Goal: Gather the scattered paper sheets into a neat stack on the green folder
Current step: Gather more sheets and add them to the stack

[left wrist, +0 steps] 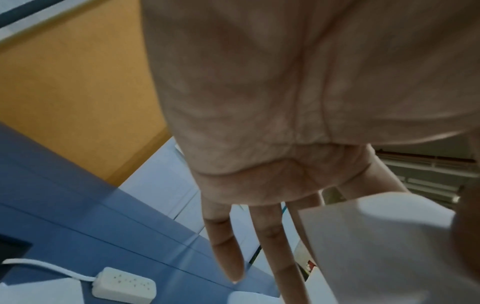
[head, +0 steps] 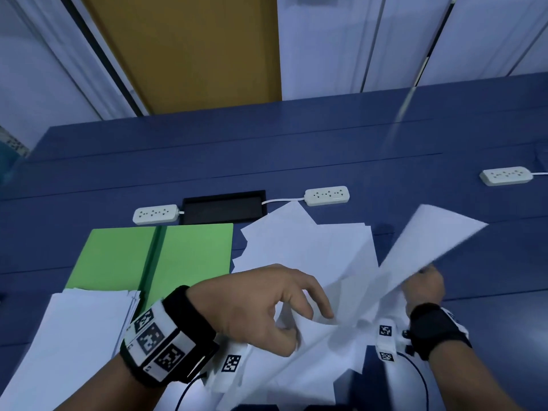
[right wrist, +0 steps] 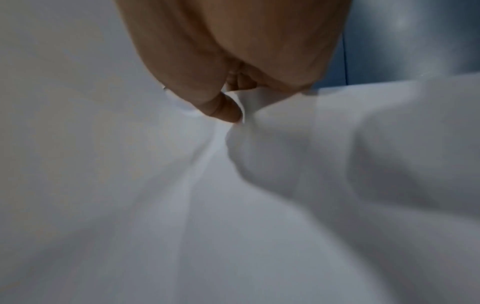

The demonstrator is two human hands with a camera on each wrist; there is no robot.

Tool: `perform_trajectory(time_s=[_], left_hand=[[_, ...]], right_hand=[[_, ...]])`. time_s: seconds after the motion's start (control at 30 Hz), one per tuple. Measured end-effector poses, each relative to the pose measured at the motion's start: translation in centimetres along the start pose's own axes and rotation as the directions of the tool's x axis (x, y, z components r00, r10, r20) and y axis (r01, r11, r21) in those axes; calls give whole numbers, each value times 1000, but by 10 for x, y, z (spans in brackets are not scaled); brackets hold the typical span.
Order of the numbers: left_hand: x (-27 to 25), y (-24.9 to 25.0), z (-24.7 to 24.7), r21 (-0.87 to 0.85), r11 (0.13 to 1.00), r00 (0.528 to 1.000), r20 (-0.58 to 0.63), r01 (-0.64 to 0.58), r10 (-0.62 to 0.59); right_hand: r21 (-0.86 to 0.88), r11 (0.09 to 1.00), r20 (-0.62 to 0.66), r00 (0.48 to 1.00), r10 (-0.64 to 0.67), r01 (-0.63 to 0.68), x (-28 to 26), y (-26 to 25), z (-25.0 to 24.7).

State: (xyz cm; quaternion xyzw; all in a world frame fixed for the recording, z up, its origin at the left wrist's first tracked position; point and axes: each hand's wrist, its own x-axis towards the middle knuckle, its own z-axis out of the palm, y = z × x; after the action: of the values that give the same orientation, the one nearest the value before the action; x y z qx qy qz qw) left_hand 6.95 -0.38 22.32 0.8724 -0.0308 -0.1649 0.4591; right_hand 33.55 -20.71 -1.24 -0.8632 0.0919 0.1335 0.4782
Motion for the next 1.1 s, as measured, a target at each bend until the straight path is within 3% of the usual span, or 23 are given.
perform_trajectory(time_s=[0.13,0.23,0.33,0.37,0.43,0.47,0.53,0.67,0.77,0.83,0.87,0.97,1.0,1.03,1.1], left_hand=[[-1,3,-3,-78,996,999,31,-37,39],[2,-5,-2,-113,993,1000,18,-16,18],[7,-12,-1,-130,991,999,-46,-23,18],[9,-12,-3,-132,990,994,-100,-48,35],[15,-16,-7,-107,992,968,-251,-60,31],[19,-24,-9,-85,995,936,-351,-44,12],[25,-47,-9,-70,997,827,-560,16,-53],[23,-80,-4,-120,989,586,-796,86,-148],[20,-90,1,-158,982,498,-847,100,-187],[20,-92,3,-194,979,487,-851,59,-198],[22,-93,4,-250,968,503,-834,21,-227],[31,-102,13,-489,872,618,-696,-34,-366],[35,-105,17,-525,851,634,-664,-17,-397],[39,-109,22,-545,838,633,-651,-6,-419],[48,-116,31,-551,834,583,-670,25,-460]], right_hand=[[94,995,-165,986,-30,46,-7,-17,-11],[288,957,-126,992,-8,45,-11,-20,-13],[458,883,48,989,-142,105,-36,-37,-10],[485,870,151,970,-189,94,-47,-42,-7],[497,867,387,882,-268,46,-73,-53,-5],[476,879,483,823,-299,40,-85,-57,-7],[424,903,619,705,-346,71,-104,-63,-14],[451,887,723,622,-302,-93,-123,-72,-25],[468,838,784,570,-246,-282,-116,-71,-27],[454,816,798,571,-194,-357,-112,-69,-27],[445,817,804,565,-185,-366,-110,-66,-26],[397,842,804,581,-127,-365,-111,-62,-29],[392,841,800,589,-112,-373,-111,-59,-31],[415,824,792,600,-117,-387,-110,-56,-32],[471,775,776,615,-138,-421,-106,-45,-34]])
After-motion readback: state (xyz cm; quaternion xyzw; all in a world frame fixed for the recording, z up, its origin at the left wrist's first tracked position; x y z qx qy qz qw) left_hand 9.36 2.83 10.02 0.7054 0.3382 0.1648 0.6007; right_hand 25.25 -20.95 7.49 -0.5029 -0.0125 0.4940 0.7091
